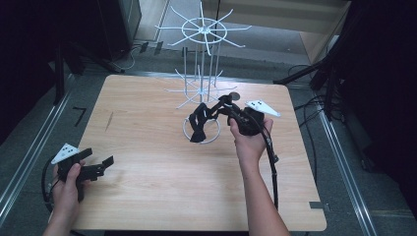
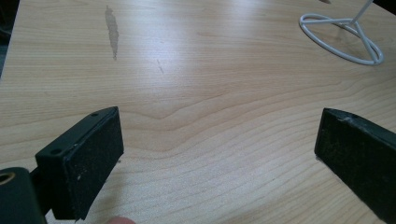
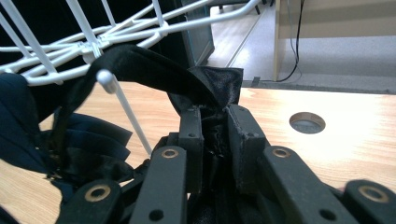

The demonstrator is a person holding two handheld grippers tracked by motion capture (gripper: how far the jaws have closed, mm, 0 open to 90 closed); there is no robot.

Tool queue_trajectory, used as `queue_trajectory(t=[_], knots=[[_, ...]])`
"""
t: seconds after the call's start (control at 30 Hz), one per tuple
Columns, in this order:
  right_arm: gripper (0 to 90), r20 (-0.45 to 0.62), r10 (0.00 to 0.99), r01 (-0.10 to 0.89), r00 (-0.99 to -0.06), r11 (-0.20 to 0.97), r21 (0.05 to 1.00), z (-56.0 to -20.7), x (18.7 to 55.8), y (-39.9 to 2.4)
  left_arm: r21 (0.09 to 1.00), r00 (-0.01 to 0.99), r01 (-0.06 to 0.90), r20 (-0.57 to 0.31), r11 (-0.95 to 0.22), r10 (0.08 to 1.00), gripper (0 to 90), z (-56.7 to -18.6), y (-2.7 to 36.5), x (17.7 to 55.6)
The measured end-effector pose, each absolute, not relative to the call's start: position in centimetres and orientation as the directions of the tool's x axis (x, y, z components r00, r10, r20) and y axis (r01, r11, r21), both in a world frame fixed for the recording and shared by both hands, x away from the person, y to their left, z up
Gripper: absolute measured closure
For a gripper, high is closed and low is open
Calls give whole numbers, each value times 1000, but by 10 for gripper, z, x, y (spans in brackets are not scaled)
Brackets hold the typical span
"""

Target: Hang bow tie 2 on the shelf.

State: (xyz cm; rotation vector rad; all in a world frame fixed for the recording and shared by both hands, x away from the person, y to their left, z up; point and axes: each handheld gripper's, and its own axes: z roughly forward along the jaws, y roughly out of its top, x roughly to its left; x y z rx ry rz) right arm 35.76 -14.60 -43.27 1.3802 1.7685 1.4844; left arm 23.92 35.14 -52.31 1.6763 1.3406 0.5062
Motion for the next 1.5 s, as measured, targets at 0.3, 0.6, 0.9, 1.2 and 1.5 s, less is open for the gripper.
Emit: queue_trajectory(t=[0.3,0.6,0.9,1.2,1.5], knots=[[776,272,879,425,-392,-89,901,-444,364,-137,834,328,552,-213,-4,920,17,-523,351,239],[770,287,875,442,-389,-96,892,-456,364,-135,835,328,551,-211,-5,921,16,-523,352,239],[698,309,862,450,-403,-107,887,-460,362,-144,835,328,550,-209,-6,921,16,-523,351,239],[519,289,876,440,-385,-101,892,-465,355,-155,835,329,550,-211,-5,921,16,-523,351,239],[294,249,886,429,-391,-65,901,-464,346,-164,835,329,551,-209,-7,921,16,-523,351,239]])
